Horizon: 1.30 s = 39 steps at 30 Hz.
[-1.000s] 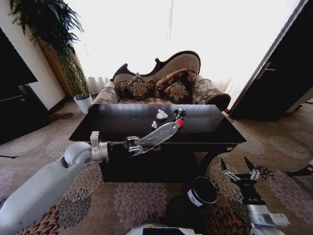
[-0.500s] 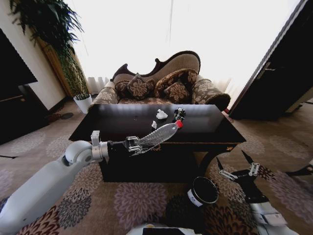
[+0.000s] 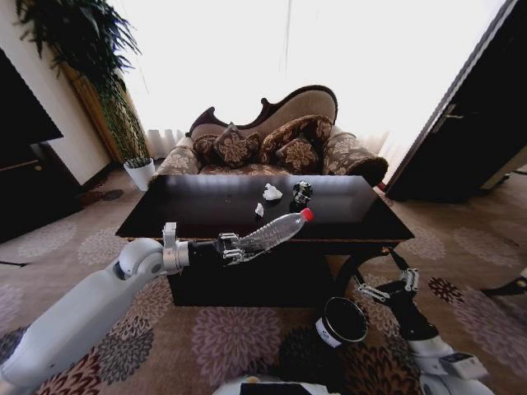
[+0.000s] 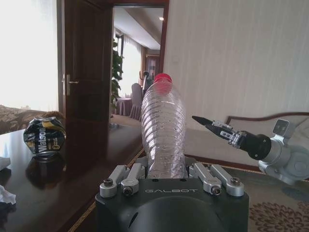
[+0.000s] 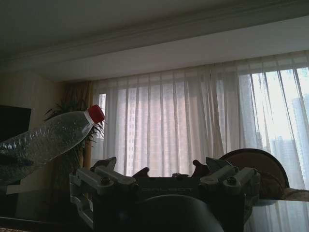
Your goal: Move to the front of the table and place the trash on the table into the trash bin.
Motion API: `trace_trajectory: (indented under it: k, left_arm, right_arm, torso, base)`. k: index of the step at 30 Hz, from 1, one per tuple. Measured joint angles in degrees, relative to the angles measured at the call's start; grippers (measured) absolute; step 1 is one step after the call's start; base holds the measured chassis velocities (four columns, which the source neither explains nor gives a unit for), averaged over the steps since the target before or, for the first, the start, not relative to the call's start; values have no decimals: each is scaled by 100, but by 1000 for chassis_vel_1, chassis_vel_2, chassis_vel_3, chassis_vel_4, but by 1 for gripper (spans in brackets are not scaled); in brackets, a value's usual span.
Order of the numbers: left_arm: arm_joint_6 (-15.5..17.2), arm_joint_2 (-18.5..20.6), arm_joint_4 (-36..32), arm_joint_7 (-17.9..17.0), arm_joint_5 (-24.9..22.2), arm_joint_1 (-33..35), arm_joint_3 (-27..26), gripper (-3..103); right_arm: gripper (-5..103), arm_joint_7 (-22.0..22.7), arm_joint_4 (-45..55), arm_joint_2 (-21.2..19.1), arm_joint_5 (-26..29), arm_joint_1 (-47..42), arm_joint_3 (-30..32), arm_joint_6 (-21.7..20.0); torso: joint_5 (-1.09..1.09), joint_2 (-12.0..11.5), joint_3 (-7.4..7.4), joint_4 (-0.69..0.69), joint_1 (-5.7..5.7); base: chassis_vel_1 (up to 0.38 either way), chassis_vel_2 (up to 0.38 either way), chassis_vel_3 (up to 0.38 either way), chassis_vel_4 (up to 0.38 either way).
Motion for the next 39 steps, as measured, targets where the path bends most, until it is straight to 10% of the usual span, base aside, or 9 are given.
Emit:
trace_trajectory:
  k: [15,39]
  left_arm:
    - [-35,-216,161,461,287,-318,480,34]
    - [55,-529,338,485,413,-578,935,34]
  right_arm:
    - [100,-53,393,-193,2312,-9,-946,-809]
    - [100,-517,319,-327,1961,18,-1191,-824]
  torso:
    - [1,0,0,1,0]
    - [1,0,0,0,0]
  base:
    - [0,0,0,0]
    - [0,0,0,0]
